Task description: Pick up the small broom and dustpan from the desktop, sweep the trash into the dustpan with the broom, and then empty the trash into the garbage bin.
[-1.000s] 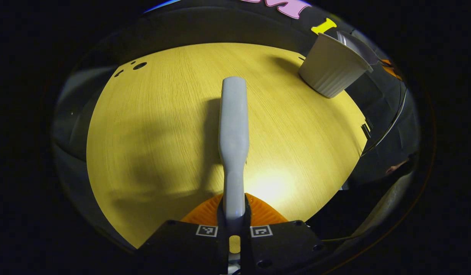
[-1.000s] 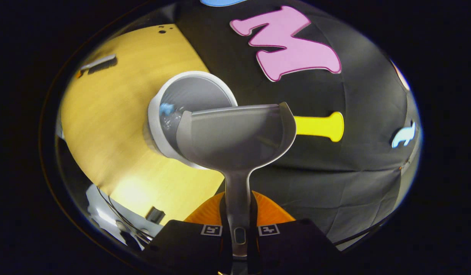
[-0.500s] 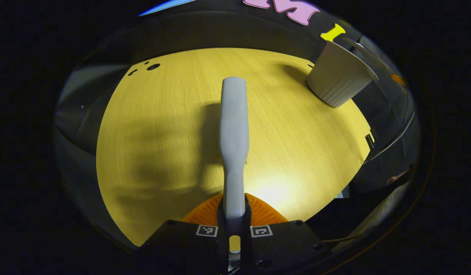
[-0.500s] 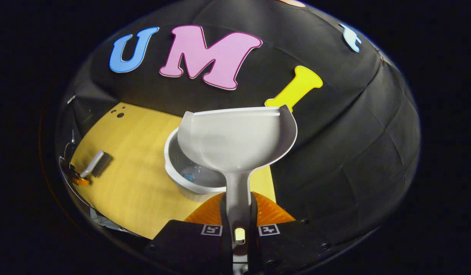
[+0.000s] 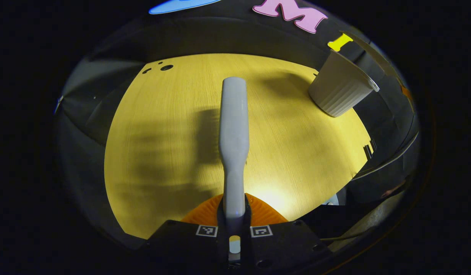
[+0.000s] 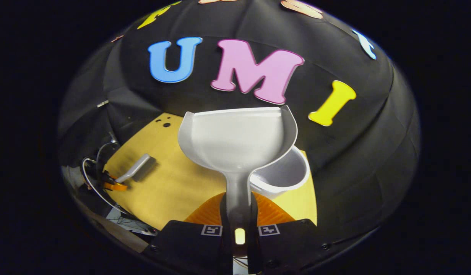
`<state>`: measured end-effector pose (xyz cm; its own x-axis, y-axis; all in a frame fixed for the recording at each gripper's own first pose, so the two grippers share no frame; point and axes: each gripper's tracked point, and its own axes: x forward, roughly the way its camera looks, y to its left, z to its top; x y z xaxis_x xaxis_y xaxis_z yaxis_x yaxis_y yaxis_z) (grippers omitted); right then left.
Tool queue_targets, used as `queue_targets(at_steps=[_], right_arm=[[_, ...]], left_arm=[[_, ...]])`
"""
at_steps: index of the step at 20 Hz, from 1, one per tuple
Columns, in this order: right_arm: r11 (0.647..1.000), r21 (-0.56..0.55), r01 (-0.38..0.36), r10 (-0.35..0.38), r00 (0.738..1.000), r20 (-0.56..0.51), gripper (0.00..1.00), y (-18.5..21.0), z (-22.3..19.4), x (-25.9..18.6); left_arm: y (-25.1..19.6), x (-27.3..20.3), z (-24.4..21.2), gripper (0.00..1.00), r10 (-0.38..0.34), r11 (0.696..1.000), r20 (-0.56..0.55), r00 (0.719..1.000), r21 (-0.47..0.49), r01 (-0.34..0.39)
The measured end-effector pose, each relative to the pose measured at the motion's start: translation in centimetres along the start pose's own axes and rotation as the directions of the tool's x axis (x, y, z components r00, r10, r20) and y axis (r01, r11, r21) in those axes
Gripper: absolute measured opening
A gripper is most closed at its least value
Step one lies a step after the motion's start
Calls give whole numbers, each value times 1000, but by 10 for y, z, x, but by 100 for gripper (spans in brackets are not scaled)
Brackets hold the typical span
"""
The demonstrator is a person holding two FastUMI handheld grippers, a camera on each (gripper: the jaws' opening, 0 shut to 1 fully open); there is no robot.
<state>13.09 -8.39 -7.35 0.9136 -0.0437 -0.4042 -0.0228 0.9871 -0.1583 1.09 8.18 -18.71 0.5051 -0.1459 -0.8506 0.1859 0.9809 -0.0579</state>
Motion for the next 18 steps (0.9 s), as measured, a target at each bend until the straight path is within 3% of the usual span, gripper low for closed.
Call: queue_targets(at_steps=[3, 7, 11, 18], right_arm=[[994, -4, -112, 112, 993, -30, 19, 57, -11, 8], [980, -3, -199, 197, 974, -110, 19, 109, -47, 29], [978, 15, -206, 206, 961, -183, 19, 128, -84, 60], [988, 62, -145, 156, 953, -261, 19, 123, -129, 114]], left_arm=[[5, -3, -6, 17, 22, 999, 1, 1000, -40, -22], [9, -3, -14, 17, 50, 997, -12, 999, -61, -50], [8, 3, -16, 16, 53, 997, -23, 998, -62, -54], [6, 20, -5, 17, 60, 996, -33, 998, -61, -62]])
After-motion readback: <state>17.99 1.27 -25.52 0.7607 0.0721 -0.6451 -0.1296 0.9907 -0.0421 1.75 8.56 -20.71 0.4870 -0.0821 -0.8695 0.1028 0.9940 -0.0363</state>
